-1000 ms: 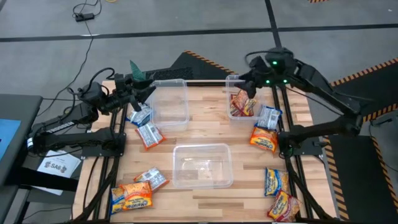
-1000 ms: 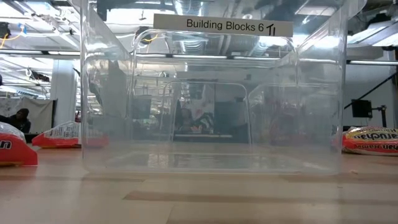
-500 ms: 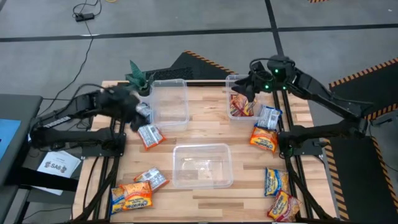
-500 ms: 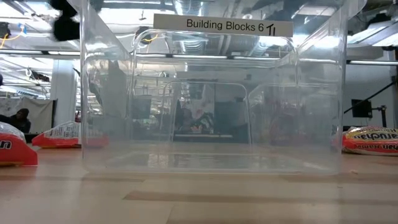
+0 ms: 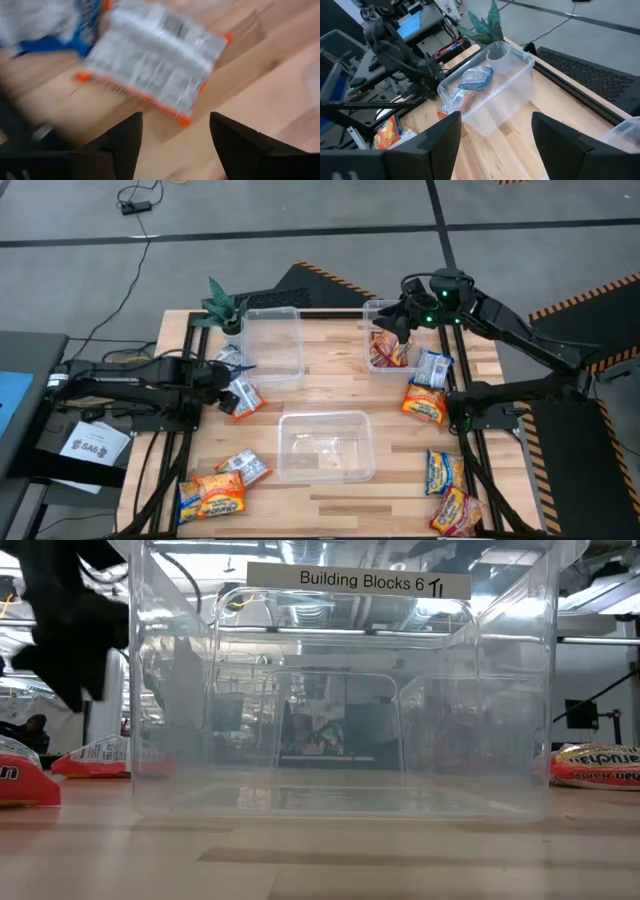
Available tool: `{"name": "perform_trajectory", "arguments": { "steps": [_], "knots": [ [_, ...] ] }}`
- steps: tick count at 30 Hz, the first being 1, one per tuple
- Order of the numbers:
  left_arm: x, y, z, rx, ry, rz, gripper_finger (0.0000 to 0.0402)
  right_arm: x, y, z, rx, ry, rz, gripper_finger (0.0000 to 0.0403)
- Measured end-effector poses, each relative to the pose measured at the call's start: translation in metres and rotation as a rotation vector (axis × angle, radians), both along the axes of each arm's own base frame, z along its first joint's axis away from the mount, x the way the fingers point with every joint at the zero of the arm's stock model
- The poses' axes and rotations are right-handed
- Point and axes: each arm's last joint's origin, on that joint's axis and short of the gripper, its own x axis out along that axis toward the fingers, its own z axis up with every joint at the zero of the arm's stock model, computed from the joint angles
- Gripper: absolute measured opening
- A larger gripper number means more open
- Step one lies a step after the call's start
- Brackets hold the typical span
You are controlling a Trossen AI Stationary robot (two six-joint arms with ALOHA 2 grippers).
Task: Sort Maruchan noodles
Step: Put the middle left orange bag into the top left transparent bin
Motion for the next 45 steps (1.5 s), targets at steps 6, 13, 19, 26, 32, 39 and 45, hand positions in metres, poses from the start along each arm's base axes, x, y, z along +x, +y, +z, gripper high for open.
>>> {"name": "perform_trajectory", "arguments": {
  "steps": [6, 13, 19, 26, 32, 39, 45],
  "knots": [
    [0.005, 0.003, -0.031, 0.108, 0.075, 0.034, 0.0217, 0.000, 0.000, 0.000, -0.002, 0.001, 0.000, 0.0265],
    [0.017, 0.005, -0.040, 0.178, 0.145, -0.069, 0.0216, 0.000, 0.000, 0.000, -0.003, 0.001, -0.002, 0.0265],
    [0.026, 0.005, -0.047, 0.173, 0.164, -0.104, 0.0216, 0.000, 0.000, 0.000, -0.003, 0.001, -0.003, 0.0265],
    [0.035, 0.004, -0.052, 0.133, 0.161, -0.178, 0.0215, 0.000, 0.000, 0.000, -0.003, 0.001, -0.002, 0.0265],
    [0.034, 0.003, -0.053, 0.092, 0.170, -0.195, 0.0135, 0.000, 0.000, 0.000, -0.003, 0.001, -0.002, 0.0265],
    [0.024, -0.003, -0.049, -0.055, 0.160, -0.306, 0.0008, 0.000, 0.000, 0.000, -0.003, 0.001, -0.002, 0.0265],
    [0.004, -0.007, -0.032, -0.120, 0.060, -0.354, 0.0000, 0.000, 0.000, 0.000, -0.003, 0.001, -0.002, 0.0265]
  ]
}}
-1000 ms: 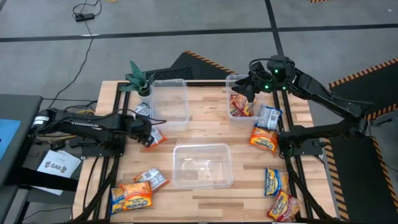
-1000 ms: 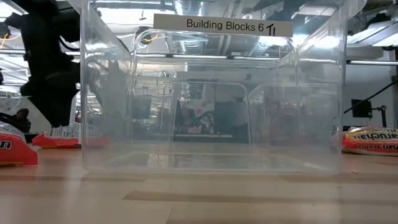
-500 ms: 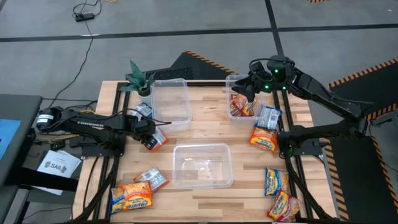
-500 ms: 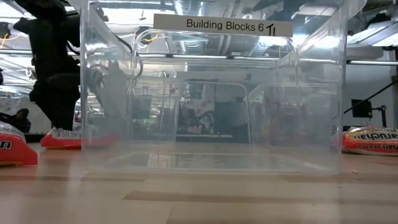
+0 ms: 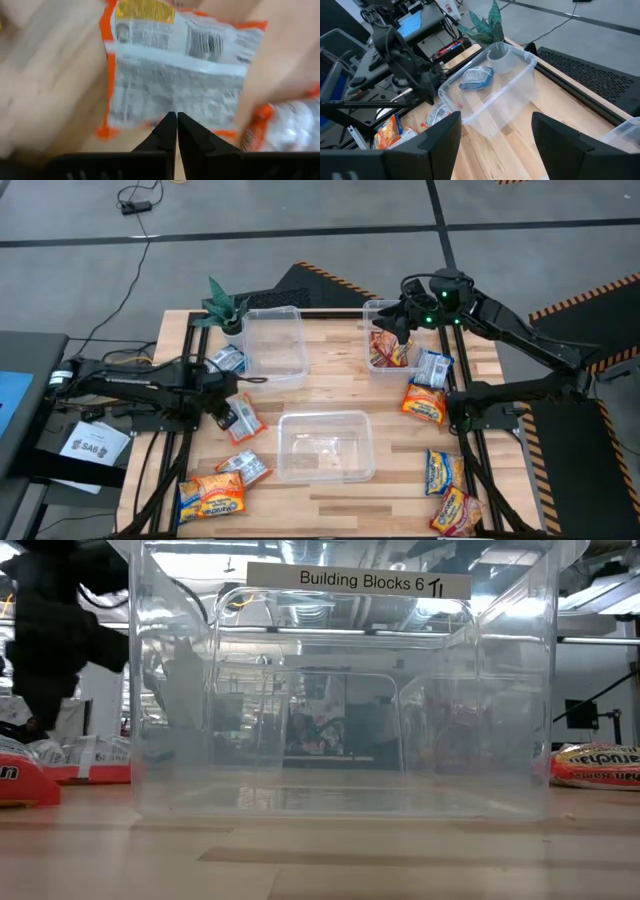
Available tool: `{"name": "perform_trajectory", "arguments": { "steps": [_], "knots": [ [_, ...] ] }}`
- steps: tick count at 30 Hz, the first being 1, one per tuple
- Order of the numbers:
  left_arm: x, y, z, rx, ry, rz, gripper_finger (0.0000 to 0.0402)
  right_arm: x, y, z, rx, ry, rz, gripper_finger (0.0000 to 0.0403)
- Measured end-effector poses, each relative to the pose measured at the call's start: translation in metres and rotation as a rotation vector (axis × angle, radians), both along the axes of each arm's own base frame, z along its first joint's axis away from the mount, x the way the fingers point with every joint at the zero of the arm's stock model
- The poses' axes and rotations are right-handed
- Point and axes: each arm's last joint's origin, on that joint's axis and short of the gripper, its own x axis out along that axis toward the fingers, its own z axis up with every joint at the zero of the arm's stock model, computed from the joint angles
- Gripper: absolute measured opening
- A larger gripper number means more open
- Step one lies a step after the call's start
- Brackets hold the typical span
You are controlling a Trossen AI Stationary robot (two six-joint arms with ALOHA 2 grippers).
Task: Sort Maruchan noodles
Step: Put the middle left orange bag into the top left transparent bin
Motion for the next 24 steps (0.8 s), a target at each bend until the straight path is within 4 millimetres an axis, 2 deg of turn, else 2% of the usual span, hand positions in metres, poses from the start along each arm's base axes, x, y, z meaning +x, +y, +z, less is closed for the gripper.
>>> {"name": "perform_trajectory", "arguments": {
  "steps": [8, 12, 15, 19, 24],
  "knots": [
    [-0.028, -0.004, 0.036, -0.078, -0.204, 0.032, 0.0000, 0.000, 0.000, 0.000, 0.000, 0.000, 0.000, 0.0265],
    [-0.026, -0.004, 0.047, -0.087, -0.305, 0.067, 0.0001, 0.000, 0.000, 0.000, 0.000, -0.001, 0.000, 0.0265],
    [-0.018, -0.003, 0.047, -0.090, -0.321, 0.076, 0.0010, 0.000, 0.000, 0.000, 0.000, -0.001, -0.001, 0.0265],
    [-0.009, -0.004, 0.040, -0.106, -0.248, 0.053, 0.0047, 0.000, 0.000, 0.000, 0.000, 0.000, -0.001, 0.0265],
    [0.000, -0.009, 0.033, -0.112, -0.172, 0.019, 0.0121, 0.000, 0.000, 0.000, 0.000, 0.000, -0.001, 0.0265]
  ]
}}
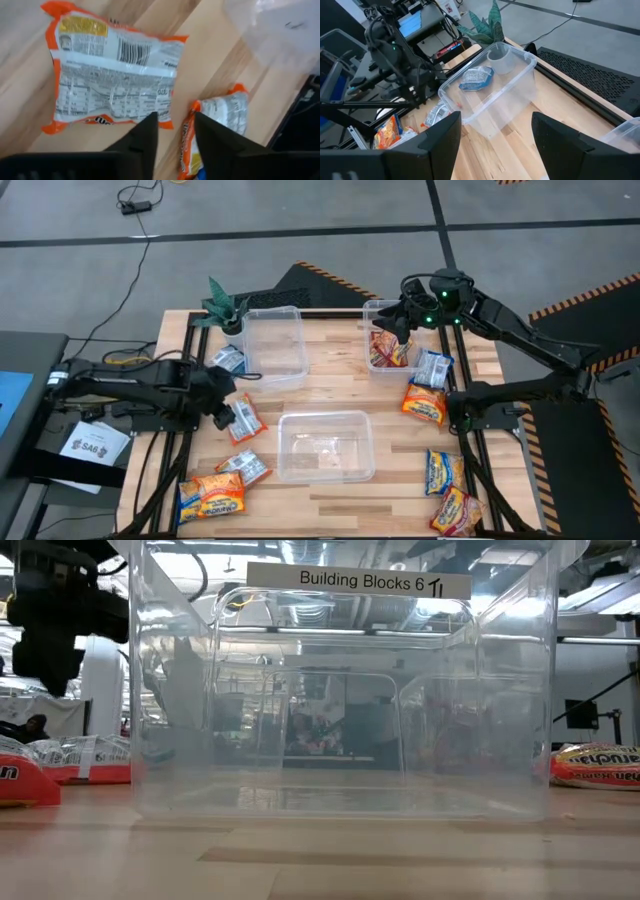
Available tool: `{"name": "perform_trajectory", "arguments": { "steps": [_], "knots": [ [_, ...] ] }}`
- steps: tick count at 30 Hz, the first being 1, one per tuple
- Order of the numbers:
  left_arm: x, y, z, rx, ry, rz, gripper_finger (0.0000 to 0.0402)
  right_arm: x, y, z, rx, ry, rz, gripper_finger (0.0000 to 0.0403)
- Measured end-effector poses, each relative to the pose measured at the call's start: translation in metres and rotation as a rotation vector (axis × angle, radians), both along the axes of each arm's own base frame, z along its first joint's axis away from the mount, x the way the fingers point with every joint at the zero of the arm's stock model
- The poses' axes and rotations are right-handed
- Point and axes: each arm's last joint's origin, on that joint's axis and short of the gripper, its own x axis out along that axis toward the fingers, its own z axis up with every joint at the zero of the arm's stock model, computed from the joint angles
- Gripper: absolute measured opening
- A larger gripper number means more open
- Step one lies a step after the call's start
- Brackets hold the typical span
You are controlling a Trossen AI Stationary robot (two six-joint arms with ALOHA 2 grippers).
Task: Sort Maruchan noodles
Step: Put the middle left orange bag into the top left transparent bin
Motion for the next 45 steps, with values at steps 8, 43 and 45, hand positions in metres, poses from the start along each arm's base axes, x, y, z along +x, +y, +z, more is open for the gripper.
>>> {"name": "perform_trajectory", "arguments": {
  "steps": [8, 43, 45],
  "knots": [
    [0.009, -0.006, -0.009, -0.013, 0.100, 0.048, 0.0231, 0.000, 0.000, 0.000, 0.000, 0.000, 0.000, 0.0265],
    [0.044, -0.014, -0.056, 0.277, 0.362, -0.011, 0.0017, 0.000, 0.000, 0.000, -0.001, 0.001, 0.001, 0.0265],
    [0.040, -0.014, -0.050, 0.259, 0.338, -0.019, 0.0007, 0.000, 0.000, 0.000, -0.001, 0.001, 0.001, 0.0265]
  ]
}}
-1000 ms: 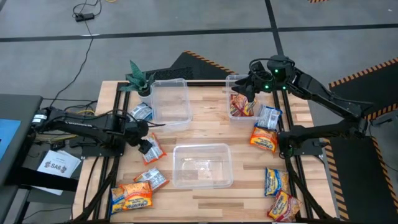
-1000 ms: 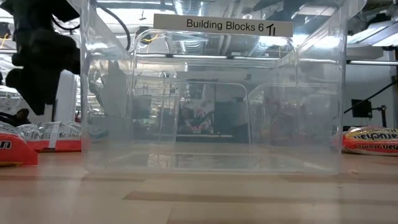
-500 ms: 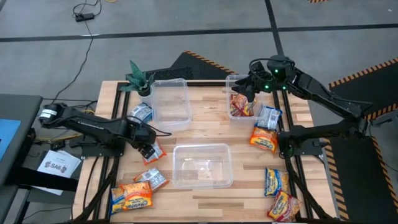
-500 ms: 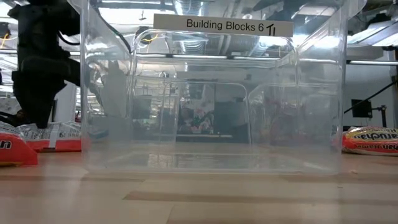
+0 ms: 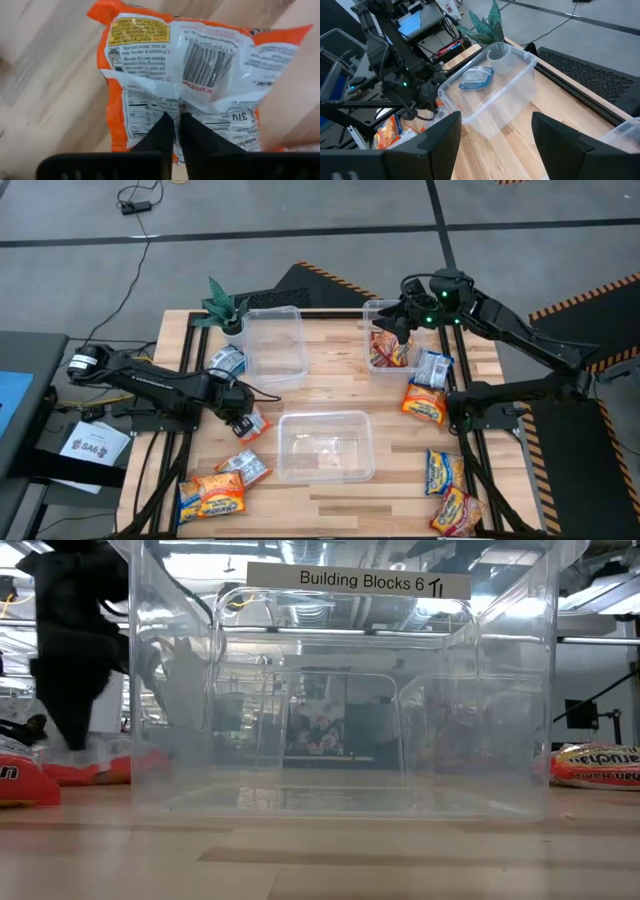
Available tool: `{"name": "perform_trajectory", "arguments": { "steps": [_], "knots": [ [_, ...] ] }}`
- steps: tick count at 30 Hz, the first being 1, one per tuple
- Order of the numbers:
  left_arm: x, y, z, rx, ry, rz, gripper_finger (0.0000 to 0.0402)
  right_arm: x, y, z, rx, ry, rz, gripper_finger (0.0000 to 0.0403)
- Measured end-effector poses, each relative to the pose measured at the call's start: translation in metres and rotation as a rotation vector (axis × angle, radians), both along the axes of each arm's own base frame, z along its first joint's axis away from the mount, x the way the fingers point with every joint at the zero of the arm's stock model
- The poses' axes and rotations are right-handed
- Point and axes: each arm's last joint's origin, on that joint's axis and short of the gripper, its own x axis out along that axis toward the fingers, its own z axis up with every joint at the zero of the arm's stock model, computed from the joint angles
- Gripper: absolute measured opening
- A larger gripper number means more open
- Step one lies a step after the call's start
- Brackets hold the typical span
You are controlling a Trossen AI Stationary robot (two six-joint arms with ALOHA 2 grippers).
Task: Sort Maruchan noodles
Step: Put the middle left orange bag into the top left transparent bin
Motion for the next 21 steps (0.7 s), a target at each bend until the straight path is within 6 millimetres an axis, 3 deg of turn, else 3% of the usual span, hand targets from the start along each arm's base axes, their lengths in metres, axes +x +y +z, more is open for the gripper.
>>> {"name": "perform_trajectory", "arguments": {
  "steps": [8, 15, 18, 21],
  "knots": [
    [-0.028, -0.001, 0.044, -0.146, -0.196, -0.080, 0.0000, 0.000, 0.000, 0.000, -0.009, 0.002, 0.003, 0.0265],
    [-0.047, -0.002, 0.098, -0.272, -0.468, -0.159, 0.0000, 0.000, 0.000, 0.000, -0.009, 0.002, 0.003, 0.0265],
    [-0.050, -0.001, 0.129, -0.245, -0.584, -0.178, 0.0000, 0.000, 0.000, 0.000, -0.009, 0.001, 0.003, 0.0265],
    [-0.045, 0.005, 0.160, -0.106, -0.677, -0.180, 0.0000, 0.000, 0.000, 0.000, -0.009, 0.001, 0.003, 0.0265]
  ]
}}
